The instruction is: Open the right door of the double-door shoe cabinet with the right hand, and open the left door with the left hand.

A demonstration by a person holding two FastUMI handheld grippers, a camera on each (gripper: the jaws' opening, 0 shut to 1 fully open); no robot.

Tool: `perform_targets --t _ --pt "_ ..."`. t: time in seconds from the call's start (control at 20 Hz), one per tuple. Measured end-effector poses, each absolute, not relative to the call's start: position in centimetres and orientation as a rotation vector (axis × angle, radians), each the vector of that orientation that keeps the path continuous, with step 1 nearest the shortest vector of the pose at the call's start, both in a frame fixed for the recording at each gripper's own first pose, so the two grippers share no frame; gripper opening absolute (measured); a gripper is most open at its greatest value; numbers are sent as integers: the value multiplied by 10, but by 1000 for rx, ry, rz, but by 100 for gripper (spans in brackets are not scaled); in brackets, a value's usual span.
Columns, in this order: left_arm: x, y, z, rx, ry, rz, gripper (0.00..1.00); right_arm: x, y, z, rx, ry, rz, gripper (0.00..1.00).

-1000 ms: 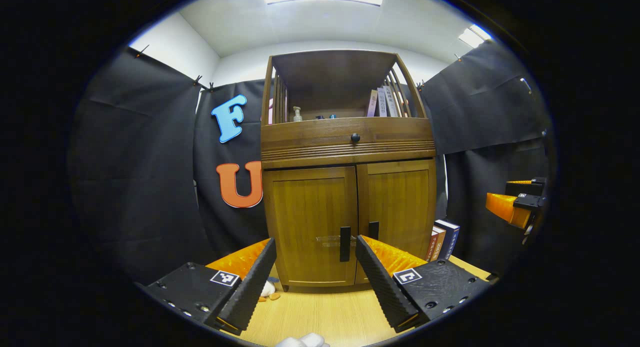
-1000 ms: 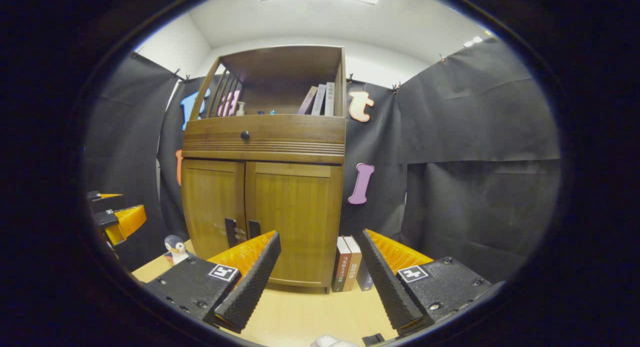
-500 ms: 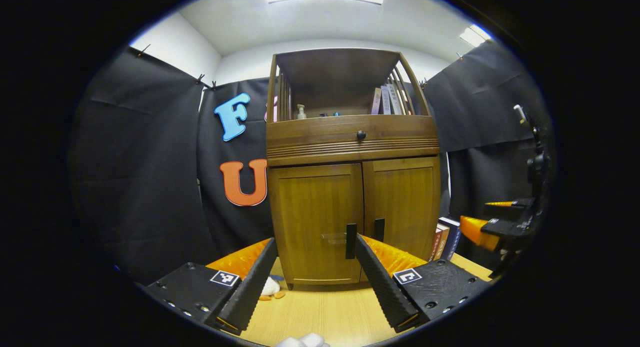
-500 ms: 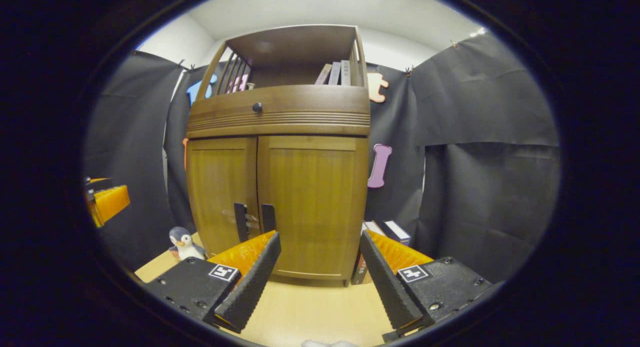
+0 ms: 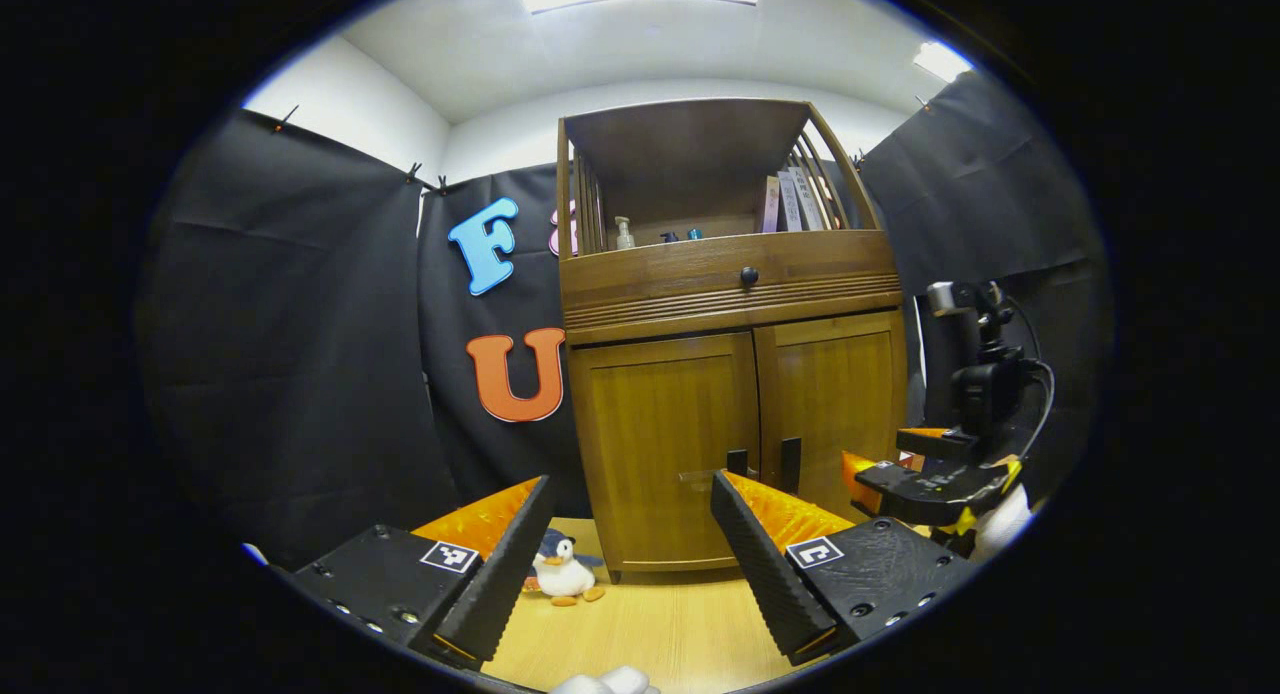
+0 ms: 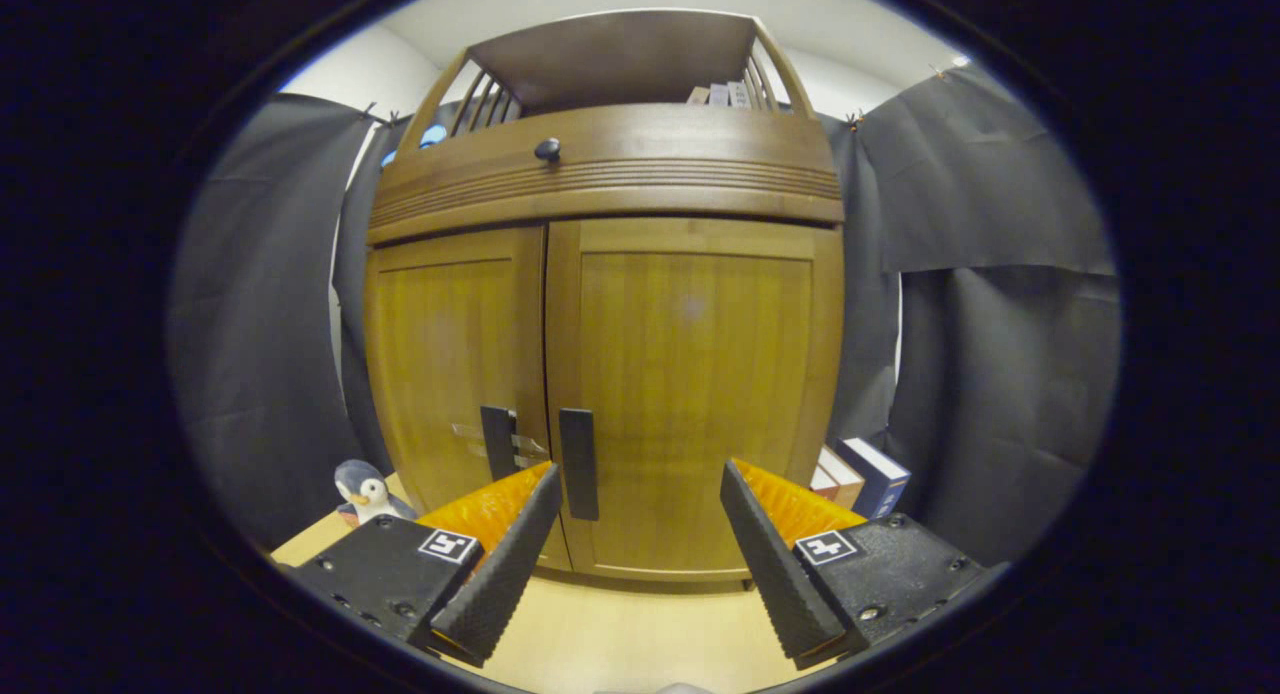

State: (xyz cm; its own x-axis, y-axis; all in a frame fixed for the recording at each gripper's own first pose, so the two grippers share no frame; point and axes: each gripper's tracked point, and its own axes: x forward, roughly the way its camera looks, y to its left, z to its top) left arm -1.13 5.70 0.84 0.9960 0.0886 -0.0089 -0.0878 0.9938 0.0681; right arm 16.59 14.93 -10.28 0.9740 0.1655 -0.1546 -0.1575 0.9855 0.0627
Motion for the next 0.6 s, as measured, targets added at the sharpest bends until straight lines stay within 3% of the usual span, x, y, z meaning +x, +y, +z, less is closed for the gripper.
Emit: perform_targets --t 0.35,0.6 --pt "-16 72 -1 53 43 127 96 224 183 -125 76 212 181 93" --pt "-13 78 -3 50 56 146 96 254 207 -138 63 238 195 81"
